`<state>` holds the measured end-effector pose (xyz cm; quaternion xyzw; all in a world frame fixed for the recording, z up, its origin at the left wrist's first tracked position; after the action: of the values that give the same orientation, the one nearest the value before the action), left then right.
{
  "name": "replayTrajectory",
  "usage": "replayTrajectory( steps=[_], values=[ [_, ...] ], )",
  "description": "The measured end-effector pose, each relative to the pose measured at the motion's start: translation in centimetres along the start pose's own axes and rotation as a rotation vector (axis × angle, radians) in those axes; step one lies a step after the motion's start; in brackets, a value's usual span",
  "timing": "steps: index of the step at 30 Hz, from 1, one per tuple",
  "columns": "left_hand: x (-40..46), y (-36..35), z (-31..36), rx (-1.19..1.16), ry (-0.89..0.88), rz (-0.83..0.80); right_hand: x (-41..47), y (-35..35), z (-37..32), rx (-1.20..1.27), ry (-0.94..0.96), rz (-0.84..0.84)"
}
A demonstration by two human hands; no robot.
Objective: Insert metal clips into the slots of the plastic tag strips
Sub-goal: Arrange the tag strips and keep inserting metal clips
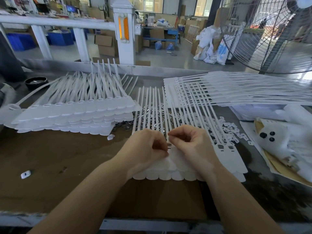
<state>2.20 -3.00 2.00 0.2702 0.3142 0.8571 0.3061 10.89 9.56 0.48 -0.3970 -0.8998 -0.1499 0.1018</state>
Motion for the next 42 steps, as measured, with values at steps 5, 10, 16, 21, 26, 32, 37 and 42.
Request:
replayTrajectory(
  steps=[5, 10, 16, 21, 26, 32, 37, 42],
  values=[
    [0.7, 1.5, -1.4, -0.252, 0.204, 0.181, -0.2, -0.2, 0.0, -0.095, 0.074, -0.016],
    [1.3, 2.3, -2.3, -0.209, 0.187, 0.175, -0.2, -0.2, 0.1, -0.106, 0.084, -0.008],
    [1.8, 2.6, -2.3, -0.118, 0.126, 0.043, -0.1, -0.2, 0.2, -0.136, 0.112, -0.01],
    [2.3, 2.7, -2.7, -0.07, 0.108, -0.049, -0.1, -0.3, 0.3, -0.137, 0.116, -0.009],
    [2.9, 2.7, -2.7, -0.042, 0.111, -0.088, -0.1, -0.3, 0.3, -0.134, 0.104, -0.014],
    [3.6, 2.9, -2.3, -0.022, 0.127, -0.141, -0.1, -0.3, 0.4, -0.132, 0.088, -0.008],
    [4.2, 2.9, -2.3, 0.008, 0.198, -0.173, -0.1, -0.3, 0.5, -0.104, 0.068, -0.003],
    [4.2, 3.1, -2.7, -0.023, 0.248, -0.208, -0.1, -0.3, 0.5, -0.096, 0.067, -0.007]
  ],
)
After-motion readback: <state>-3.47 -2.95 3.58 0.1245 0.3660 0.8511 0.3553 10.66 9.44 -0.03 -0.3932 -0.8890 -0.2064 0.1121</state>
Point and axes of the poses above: each hand's wrist, its own x-axis towards the middle knuckle, its own y-axis out of the back of the hand, z = x × y, the point moved 1 cm from there along x, towards the middle knuckle, and after that the axes turned 13 degrees about z, right-handed, at the moved point
